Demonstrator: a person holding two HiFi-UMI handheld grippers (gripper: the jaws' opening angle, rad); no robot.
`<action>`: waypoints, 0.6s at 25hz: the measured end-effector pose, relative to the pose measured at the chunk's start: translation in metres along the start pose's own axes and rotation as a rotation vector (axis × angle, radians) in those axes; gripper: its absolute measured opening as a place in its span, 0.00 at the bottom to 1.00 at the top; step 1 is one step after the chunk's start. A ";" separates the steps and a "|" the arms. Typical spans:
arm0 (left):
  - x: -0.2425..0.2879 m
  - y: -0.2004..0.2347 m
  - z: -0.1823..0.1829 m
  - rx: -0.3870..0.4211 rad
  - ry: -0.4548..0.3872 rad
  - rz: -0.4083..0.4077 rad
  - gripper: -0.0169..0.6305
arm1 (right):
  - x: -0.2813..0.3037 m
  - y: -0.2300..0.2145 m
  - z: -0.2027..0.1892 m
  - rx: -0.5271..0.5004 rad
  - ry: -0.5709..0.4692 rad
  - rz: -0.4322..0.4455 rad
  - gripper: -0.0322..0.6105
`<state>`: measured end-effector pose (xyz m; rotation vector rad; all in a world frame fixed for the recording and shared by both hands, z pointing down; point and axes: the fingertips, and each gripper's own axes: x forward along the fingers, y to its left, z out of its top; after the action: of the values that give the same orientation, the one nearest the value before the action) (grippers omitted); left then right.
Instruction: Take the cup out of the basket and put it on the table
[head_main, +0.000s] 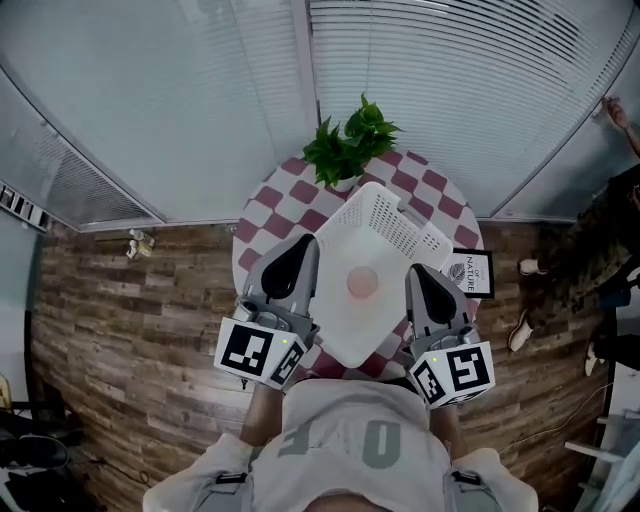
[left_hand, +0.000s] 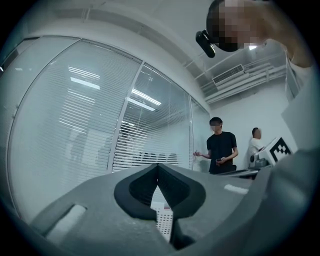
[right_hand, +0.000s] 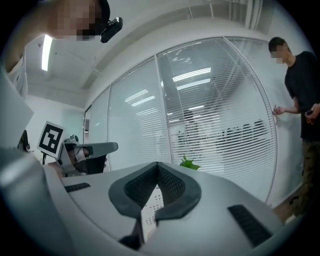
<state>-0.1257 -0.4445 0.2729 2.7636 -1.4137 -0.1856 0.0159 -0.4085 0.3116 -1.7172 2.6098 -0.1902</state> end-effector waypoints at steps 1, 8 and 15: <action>0.003 0.000 -0.001 0.007 0.009 0.004 0.03 | 0.002 -0.001 0.000 0.008 0.003 0.013 0.06; 0.045 -0.001 -0.018 0.110 0.145 -0.046 0.11 | 0.005 -0.028 0.003 -0.024 0.011 0.040 0.06; 0.092 -0.018 -0.063 0.209 0.344 -0.141 0.39 | -0.004 -0.067 -0.017 0.077 0.033 0.034 0.06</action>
<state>-0.0501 -0.5098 0.3255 2.8717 -1.2134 0.4382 0.0774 -0.4297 0.3351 -1.6583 2.6150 -0.3167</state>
